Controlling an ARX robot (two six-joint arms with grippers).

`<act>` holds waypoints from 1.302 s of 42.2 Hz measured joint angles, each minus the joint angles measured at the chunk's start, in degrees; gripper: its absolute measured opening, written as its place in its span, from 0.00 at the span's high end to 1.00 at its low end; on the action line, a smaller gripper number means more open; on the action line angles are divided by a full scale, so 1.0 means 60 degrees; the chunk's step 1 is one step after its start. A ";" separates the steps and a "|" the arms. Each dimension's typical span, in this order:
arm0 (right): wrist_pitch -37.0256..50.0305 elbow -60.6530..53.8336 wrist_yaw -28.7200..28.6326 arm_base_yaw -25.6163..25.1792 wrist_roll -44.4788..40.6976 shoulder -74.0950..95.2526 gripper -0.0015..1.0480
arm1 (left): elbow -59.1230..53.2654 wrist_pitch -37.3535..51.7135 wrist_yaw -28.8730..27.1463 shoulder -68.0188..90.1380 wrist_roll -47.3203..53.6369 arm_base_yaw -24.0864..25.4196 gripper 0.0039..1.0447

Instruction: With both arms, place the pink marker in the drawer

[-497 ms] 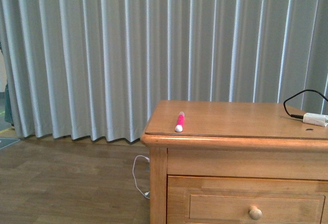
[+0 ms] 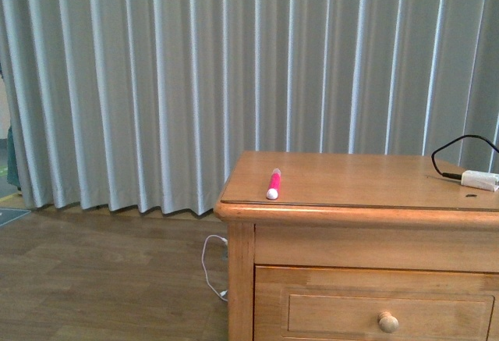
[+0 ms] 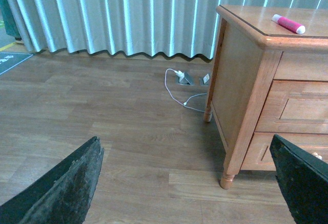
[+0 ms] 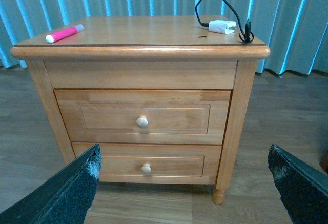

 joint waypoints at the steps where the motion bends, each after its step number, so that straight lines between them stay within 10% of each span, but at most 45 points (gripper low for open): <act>1: 0.0000 0.0000 0.0000 0.0000 0.0000 0.0000 0.09 | 0.0000 0.0000 0.0000 0.0000 0.0000 0.0000 0.06; 16: -0.1836 0.0900 -0.0776 0.0040 0.1002 0.1912 0.09 | 0.0000 0.0000 0.0000 0.0000 0.0000 0.0000 0.06; 33: 0.4830 0.2998 0.0903 0.2204 0.1840 1.0739 0.09 | 0.0000 0.0000 0.0000 0.0000 0.0000 0.0000 0.06; 55: 0.7216 0.8036 0.1945 0.2590 0.0973 1.9099 0.09 | 0.0000 0.0000 0.0000 0.0000 0.0004 0.0000 0.06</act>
